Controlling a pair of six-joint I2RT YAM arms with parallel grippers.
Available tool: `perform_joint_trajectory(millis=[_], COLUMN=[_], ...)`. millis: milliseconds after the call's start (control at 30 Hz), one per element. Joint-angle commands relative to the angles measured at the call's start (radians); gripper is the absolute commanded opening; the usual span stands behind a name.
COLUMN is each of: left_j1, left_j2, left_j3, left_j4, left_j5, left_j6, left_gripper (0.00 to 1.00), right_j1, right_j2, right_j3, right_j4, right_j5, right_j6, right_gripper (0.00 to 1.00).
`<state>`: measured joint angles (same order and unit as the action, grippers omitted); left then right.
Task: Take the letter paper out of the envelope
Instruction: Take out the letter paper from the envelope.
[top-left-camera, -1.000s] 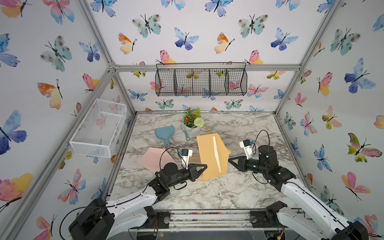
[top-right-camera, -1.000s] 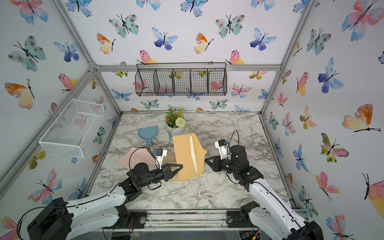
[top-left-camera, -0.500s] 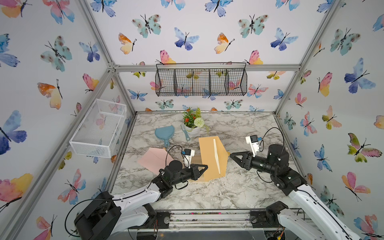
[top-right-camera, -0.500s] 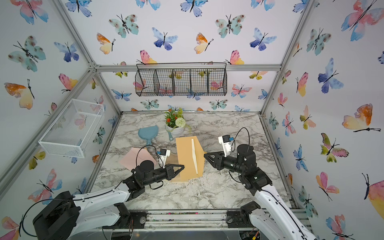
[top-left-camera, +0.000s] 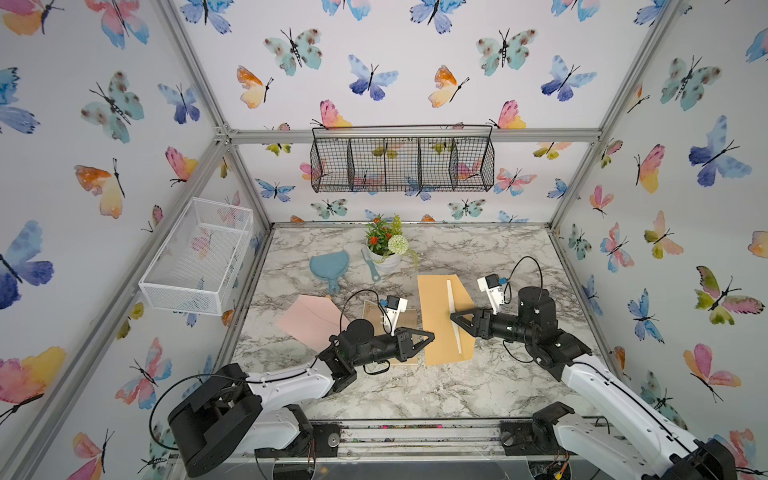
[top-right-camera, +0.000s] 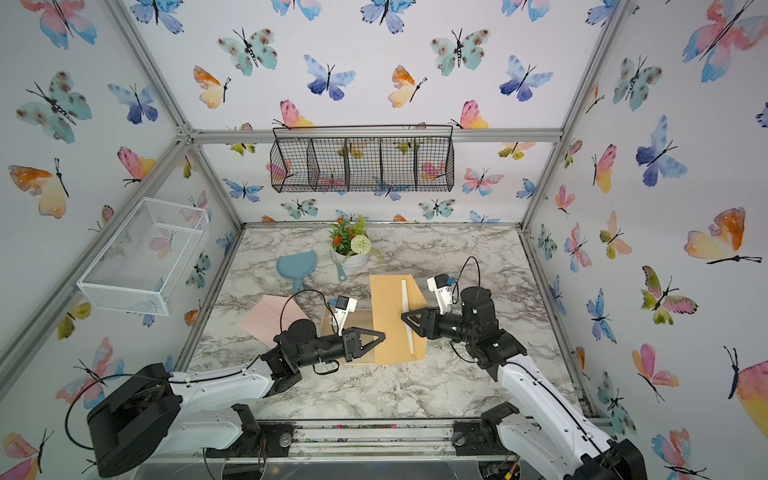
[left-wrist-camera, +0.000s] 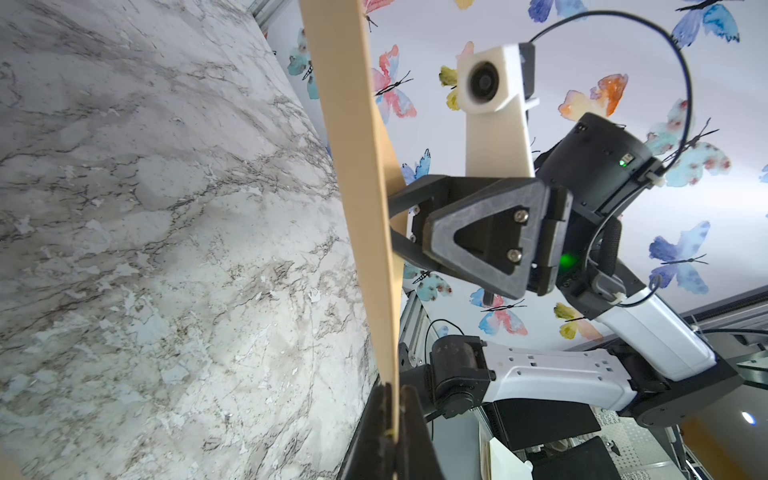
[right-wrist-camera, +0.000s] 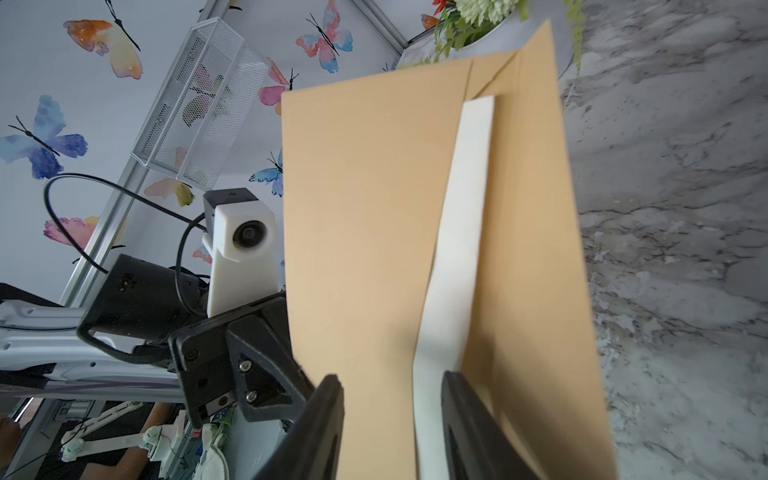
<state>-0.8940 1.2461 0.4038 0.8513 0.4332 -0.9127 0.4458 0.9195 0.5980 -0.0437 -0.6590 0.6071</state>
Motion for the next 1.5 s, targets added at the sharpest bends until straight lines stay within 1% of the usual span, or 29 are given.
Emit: perform_joint_trajectory(millis=[0, 167, 267, 400, 467, 733, 833, 967, 1167, 1300, 1367, 1433, 1467], left_j1=[0.0, 0.001, 0.0, 0.001, 0.001, 0.003, 0.006, 0.009, 0.011, 0.011, 0.012, 0.012, 0.013], left_j2=[-0.046, -0.099, -0.12, -0.129, -0.129, -0.134, -0.14, -0.151, -0.162, -0.15, -0.145, -0.143, -0.145], left_j3=[-0.006, -0.013, -0.016, -0.019, -0.022, -0.036, -0.041, -0.051, -0.056, -0.057, -0.057, -0.058, -0.06], left_j4=[0.077, 0.068, 0.067, 0.061, 0.061, 0.062, 0.061, 0.053, 0.037, 0.043, 0.045, 0.047, 0.045], left_j5=[0.04, 0.034, 0.028, 0.025, 0.024, 0.016, 0.015, 0.012, 0.003, 0.005, 0.004, 0.004, -0.001], left_j6=[-0.006, 0.004, 0.006, 0.012, 0.012, 0.015, 0.016, 0.017, 0.024, 0.024, 0.023, 0.022, 0.023], left_gripper=[0.0, 0.0, 0.0, 0.0, 0.0, 0.0, 0.0, 0.0, 0.0, 0.0, 0.0, 0.0, 0.0], right_j1=[0.001, 0.001, 0.001, 0.001, 0.001, 0.001, 0.001, 0.001, 0.001, 0.001, 0.001, 0.001, 0.001], right_j2=[-0.021, 0.015, 0.037, 0.063, 0.064, 0.014, 0.009, 0.012, 0.022, 0.024, 0.022, 0.019, 0.016], right_j3=[-0.002, -0.02, -0.042, -0.082, -0.101, -0.122, -0.141, -0.15, -0.174, -0.181, -0.18, -0.179, -0.178], right_j4=[-0.012, 0.019, 0.087, 0.249, 0.33, 0.459, 0.542, 0.586, 0.708, 0.745, 0.745, 0.74, 0.73], right_j5=[0.042, 0.006, -0.06, -0.185, -0.225, -0.307, -0.336, -0.35, -0.372, -0.373, -0.374, -0.373, -0.373], right_j6=[-0.029, -0.025, -0.001, 0.067, 0.111, 0.197, 0.252, 0.28, 0.353, 0.379, 0.379, 0.378, 0.371], right_gripper=[0.43, 0.42, 0.42, 0.42, 0.42, 0.4, 0.38, 0.36, 0.28, 0.21, 0.14, 0.03, 0.01])
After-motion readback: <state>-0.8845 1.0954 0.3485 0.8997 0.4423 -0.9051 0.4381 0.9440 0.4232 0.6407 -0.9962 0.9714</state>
